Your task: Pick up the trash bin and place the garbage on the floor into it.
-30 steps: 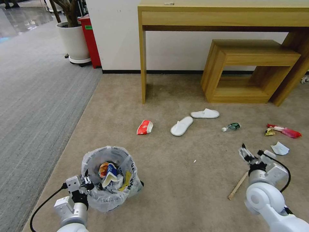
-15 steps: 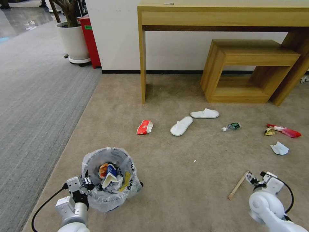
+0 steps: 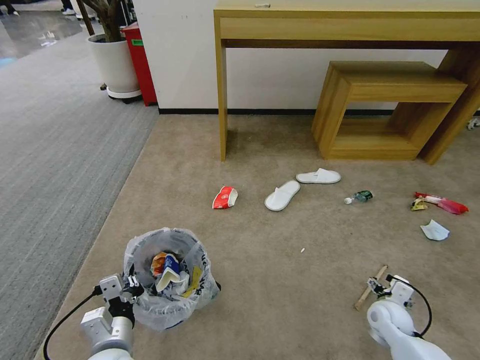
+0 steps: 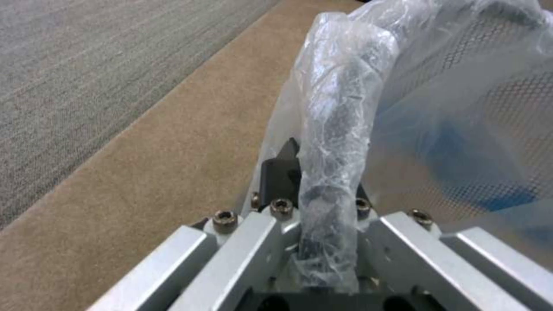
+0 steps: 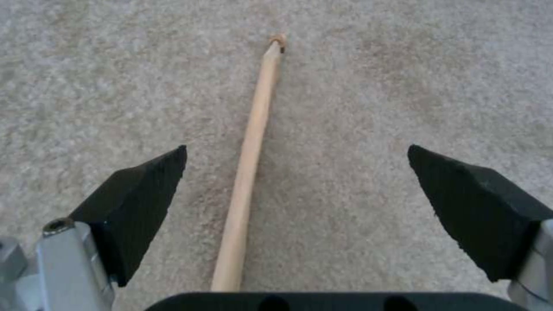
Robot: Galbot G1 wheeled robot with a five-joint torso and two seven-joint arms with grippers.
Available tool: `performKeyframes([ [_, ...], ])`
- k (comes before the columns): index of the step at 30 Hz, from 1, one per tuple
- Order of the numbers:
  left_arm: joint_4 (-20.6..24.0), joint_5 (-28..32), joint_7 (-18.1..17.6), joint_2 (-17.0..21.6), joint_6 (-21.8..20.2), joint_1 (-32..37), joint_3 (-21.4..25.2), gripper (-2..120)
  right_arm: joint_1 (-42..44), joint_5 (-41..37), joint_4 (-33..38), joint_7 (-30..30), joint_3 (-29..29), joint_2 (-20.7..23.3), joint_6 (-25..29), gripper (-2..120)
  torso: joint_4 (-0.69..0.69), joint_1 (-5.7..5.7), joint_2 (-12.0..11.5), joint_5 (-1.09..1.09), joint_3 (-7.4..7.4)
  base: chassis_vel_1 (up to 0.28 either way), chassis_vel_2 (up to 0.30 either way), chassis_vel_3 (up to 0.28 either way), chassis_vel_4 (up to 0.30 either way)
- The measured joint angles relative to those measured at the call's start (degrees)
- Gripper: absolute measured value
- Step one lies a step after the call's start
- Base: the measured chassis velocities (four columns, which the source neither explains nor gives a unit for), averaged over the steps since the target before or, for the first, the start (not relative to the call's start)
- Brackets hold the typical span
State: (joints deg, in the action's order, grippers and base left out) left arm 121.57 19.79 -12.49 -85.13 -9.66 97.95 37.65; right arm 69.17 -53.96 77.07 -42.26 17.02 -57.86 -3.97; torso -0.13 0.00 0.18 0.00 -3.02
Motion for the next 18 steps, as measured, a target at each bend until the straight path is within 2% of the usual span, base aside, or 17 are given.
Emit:
performKeyframes([
  [18, 1.45, -0.32, 0.63, 0.09, 0.26, 1.08, 0.15, 1, 5.09, 2.24, 5.66, 1.69, 2.27, 0.49, 2.15, 98, -0.01, 0.00, 0.00, 0.00, 0.00, 0.000, 0.000, 0.000, 0.000],
])
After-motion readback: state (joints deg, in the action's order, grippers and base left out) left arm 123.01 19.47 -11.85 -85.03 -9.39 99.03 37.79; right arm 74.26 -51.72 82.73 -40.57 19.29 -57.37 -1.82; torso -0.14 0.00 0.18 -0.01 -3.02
